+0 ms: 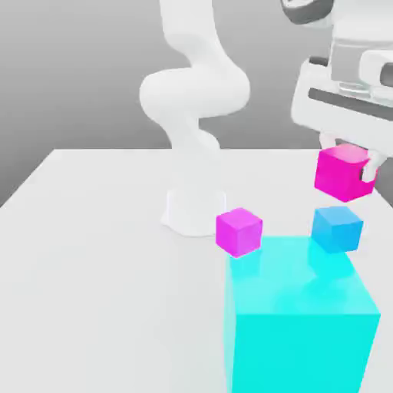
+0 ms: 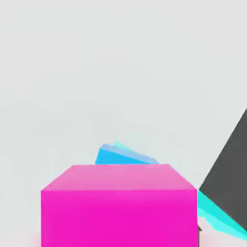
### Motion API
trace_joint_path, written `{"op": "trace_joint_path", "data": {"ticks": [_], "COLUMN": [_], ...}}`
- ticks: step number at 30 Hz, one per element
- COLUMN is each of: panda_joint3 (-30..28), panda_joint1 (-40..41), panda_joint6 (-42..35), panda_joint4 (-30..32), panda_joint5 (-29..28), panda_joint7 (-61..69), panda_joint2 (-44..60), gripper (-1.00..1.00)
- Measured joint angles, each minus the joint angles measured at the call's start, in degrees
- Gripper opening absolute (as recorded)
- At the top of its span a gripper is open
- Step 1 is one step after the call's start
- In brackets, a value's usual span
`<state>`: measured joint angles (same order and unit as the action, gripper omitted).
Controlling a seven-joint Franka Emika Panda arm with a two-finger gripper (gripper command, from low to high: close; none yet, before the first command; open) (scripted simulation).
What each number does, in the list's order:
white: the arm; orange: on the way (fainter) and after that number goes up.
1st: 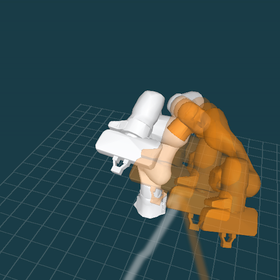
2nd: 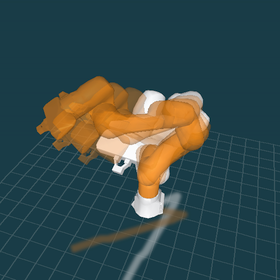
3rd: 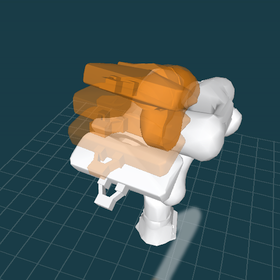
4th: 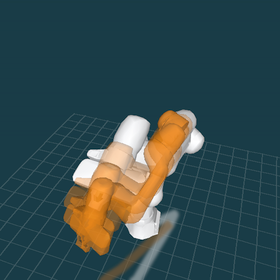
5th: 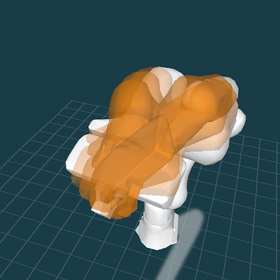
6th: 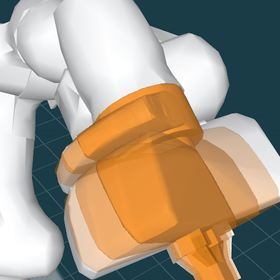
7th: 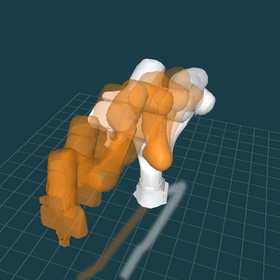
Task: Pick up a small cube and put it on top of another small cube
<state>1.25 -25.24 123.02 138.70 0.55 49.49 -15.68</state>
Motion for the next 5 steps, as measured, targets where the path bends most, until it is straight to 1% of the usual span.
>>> {"op": "trace_joint_path", "data": {"ticks": [2,3,5], "panda_joint3": [0.08,0.11,0.11], "panda_joint1": [-0.05,-0.10,-0.10], "panda_joint6": [2.01,2.83,2.83], "panda_joint4": [1.20,1.69,1.69], "panda_joint5": [-0.07,-0.11,-0.11], "panda_joint7": [-0.07,-0.11,-0.11], "panda_joint2": [0.87,1.24,1.24], "gripper": [-1.00,1.00,1.00]}}
